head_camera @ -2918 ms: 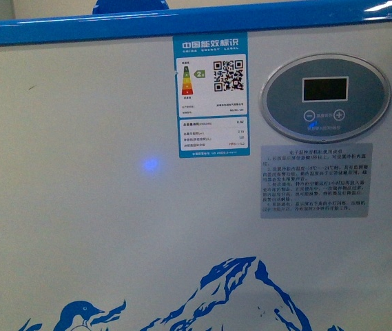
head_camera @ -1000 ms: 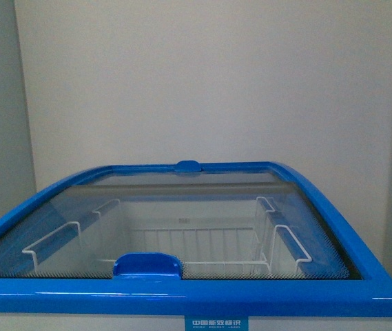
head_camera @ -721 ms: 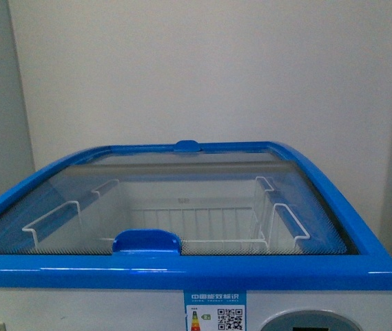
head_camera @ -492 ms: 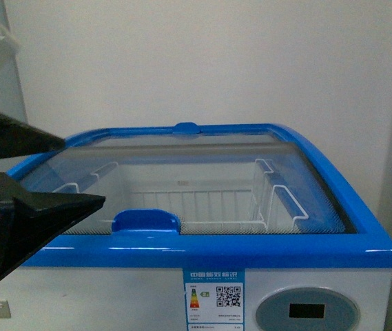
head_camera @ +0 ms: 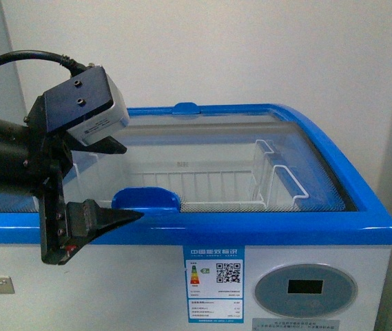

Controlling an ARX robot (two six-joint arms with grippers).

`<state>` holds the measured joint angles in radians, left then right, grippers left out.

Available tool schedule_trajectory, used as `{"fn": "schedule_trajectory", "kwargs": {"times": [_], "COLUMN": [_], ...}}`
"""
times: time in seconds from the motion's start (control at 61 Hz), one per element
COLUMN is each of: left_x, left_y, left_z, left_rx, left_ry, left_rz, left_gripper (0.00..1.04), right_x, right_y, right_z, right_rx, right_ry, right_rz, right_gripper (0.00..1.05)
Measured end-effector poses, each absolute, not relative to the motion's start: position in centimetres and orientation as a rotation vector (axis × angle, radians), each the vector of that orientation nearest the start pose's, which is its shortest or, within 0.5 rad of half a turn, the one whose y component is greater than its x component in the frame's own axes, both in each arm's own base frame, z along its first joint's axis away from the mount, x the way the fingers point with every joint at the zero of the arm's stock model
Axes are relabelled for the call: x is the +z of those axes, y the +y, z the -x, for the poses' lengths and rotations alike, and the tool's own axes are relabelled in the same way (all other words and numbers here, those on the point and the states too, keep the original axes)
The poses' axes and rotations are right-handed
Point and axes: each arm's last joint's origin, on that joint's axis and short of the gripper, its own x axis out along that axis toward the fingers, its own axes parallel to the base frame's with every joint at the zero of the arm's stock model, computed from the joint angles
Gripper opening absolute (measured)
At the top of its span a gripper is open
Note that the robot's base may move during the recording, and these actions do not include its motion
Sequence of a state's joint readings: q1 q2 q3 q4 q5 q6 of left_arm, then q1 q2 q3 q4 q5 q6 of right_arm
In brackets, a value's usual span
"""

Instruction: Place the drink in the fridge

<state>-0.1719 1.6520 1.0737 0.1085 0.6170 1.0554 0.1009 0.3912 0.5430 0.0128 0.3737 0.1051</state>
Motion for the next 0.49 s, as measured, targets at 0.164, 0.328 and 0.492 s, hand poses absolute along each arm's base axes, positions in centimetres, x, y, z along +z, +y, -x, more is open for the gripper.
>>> {"fn": "schedule_trajectory", "kwargs": {"times": [0.164,0.328,0.492], "left_x": [24.6,24.2,25.2], "left_y": [-8.3,-9.2,-9.8], "left_z": [-37.0,-39.8,-43.3], "left_rx": [-0.92,-0.923,-0.878], "left_ry": [0.006,0.009,-0.013], "left_rz": [-0.879,-0.877,-0.904], "left_gripper": [0.97,0.97,0.97], "right_x": [31.6,31.6,31.6], "right_y": [0.0,0.0,0.0], "right_z": [-10.3,-10.3,-10.3], "right_rx": [-0.264,-0.264,-0.264], "right_ry": [-0.175,-0.175,-0.175], "right_rz": [-0.143,-0.143,-0.143], "right_gripper": [0.47,0.47,0.47]}}
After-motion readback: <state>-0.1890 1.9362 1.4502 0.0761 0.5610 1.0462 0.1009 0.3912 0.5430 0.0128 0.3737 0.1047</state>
